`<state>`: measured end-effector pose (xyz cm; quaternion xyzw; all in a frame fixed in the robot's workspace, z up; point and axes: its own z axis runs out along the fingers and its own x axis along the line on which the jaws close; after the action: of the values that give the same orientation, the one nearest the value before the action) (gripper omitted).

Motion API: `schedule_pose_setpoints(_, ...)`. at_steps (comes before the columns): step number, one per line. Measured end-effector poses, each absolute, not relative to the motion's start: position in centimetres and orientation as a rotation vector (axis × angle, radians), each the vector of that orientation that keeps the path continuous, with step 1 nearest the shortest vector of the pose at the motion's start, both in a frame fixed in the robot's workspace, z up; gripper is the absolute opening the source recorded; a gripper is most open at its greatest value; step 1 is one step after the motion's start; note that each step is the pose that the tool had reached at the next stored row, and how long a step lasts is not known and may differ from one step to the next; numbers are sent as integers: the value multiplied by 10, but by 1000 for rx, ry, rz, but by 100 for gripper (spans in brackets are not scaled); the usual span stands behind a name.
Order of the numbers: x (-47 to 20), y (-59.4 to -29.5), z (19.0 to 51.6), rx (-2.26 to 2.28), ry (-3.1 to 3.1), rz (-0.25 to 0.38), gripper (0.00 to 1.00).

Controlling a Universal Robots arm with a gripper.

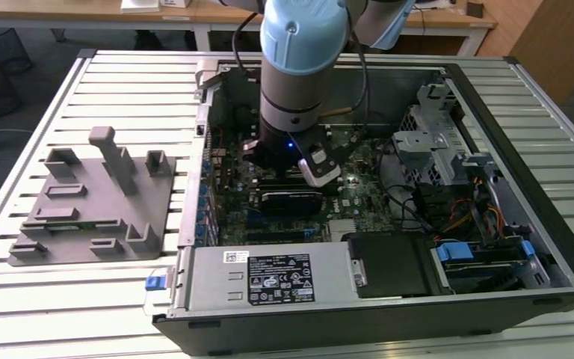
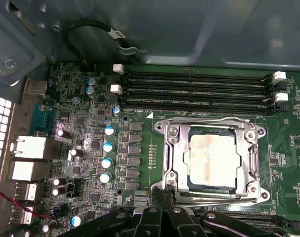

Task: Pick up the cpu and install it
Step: 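Install the second cpu locking lever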

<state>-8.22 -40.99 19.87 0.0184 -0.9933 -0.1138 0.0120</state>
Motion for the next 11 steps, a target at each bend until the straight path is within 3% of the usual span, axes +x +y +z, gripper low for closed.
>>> schedule_pose_setpoints(11, -82, -416, 199, 57, -3097, -355, 11)
